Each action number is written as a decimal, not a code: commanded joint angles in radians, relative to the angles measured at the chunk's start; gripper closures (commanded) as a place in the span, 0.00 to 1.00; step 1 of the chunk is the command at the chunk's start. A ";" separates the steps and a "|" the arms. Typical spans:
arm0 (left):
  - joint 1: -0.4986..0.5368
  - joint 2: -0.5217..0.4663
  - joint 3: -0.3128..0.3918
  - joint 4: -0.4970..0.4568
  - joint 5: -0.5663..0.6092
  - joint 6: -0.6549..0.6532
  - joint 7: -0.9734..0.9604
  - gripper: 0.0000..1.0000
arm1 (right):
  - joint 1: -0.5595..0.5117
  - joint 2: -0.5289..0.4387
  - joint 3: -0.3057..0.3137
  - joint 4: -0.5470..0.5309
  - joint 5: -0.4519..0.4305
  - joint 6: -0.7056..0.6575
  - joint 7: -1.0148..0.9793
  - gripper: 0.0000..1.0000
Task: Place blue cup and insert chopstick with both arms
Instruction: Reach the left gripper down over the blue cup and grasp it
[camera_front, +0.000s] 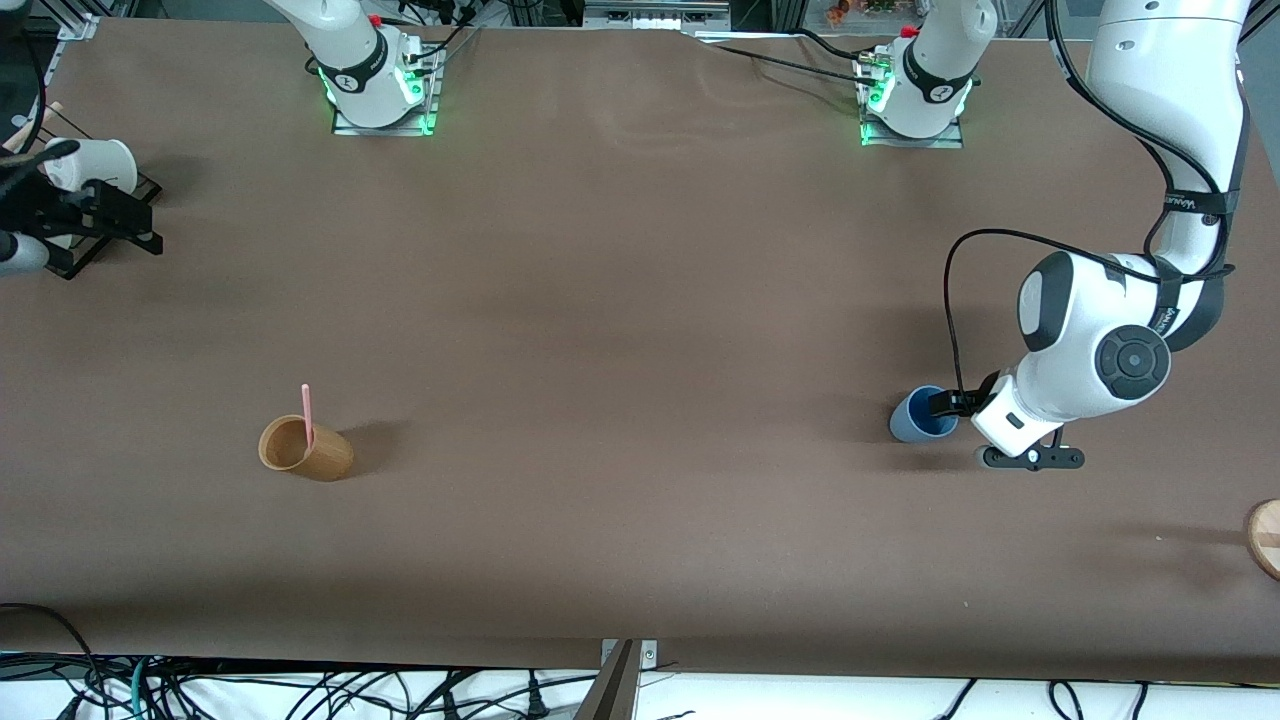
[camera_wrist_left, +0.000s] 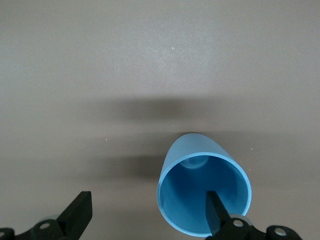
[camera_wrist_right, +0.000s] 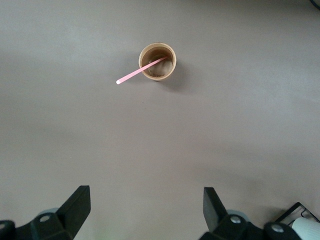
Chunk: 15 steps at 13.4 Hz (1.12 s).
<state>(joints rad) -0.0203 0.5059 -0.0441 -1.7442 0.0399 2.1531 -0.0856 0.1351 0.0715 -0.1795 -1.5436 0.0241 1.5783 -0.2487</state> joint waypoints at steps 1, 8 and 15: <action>-0.003 -0.070 0.001 -0.145 0.025 0.126 0.017 0.00 | -0.005 0.020 -0.002 0.008 0.014 0.005 -0.023 0.00; -0.001 -0.044 0.003 -0.213 0.023 0.303 0.001 0.50 | -0.005 0.054 0.006 -0.051 0.013 0.101 -0.117 0.00; 0.002 -0.046 0.003 -0.198 0.012 0.275 -0.005 1.00 | -0.005 0.056 0.031 -0.133 0.007 0.202 -0.240 0.00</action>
<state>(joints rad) -0.0207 0.4786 -0.0425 -1.9369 0.0403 2.4360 -0.0855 0.1355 0.1403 -0.1596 -1.6375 0.0241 1.7407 -0.4461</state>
